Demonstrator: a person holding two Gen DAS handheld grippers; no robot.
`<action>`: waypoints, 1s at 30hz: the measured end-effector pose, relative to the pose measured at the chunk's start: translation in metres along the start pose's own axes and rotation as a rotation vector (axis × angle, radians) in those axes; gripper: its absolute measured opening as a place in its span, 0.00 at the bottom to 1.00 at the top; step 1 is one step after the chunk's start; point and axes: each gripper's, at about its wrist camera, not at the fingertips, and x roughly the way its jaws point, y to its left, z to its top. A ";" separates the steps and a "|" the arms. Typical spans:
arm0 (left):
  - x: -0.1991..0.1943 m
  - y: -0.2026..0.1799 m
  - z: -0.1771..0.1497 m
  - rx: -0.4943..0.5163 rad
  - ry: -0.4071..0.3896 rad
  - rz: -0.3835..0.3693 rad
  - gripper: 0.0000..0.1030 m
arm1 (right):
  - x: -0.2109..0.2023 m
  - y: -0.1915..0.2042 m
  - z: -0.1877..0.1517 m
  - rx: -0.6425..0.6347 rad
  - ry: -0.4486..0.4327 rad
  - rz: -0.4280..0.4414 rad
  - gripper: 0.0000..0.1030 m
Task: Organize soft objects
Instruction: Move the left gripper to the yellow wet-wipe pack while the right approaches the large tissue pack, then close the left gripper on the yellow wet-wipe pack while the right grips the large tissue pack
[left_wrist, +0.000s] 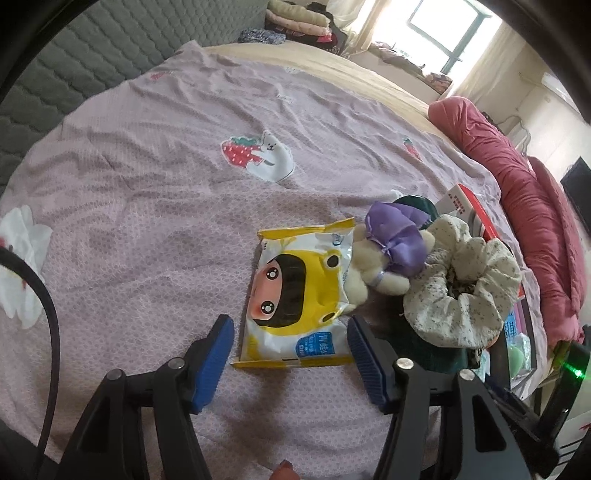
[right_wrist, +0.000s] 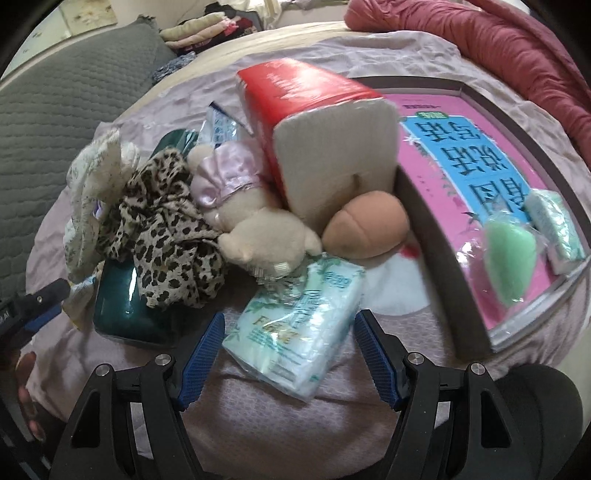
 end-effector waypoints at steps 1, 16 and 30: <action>0.002 0.002 0.000 -0.010 0.005 -0.005 0.63 | 0.003 0.002 0.000 -0.010 0.000 -0.011 0.74; 0.028 0.010 0.002 -0.075 0.057 -0.056 0.64 | 0.016 -0.001 0.002 -0.002 0.003 0.002 0.76; 0.050 0.013 0.010 -0.094 0.064 -0.091 0.63 | 0.024 -0.006 0.002 -0.011 -0.004 -0.006 0.70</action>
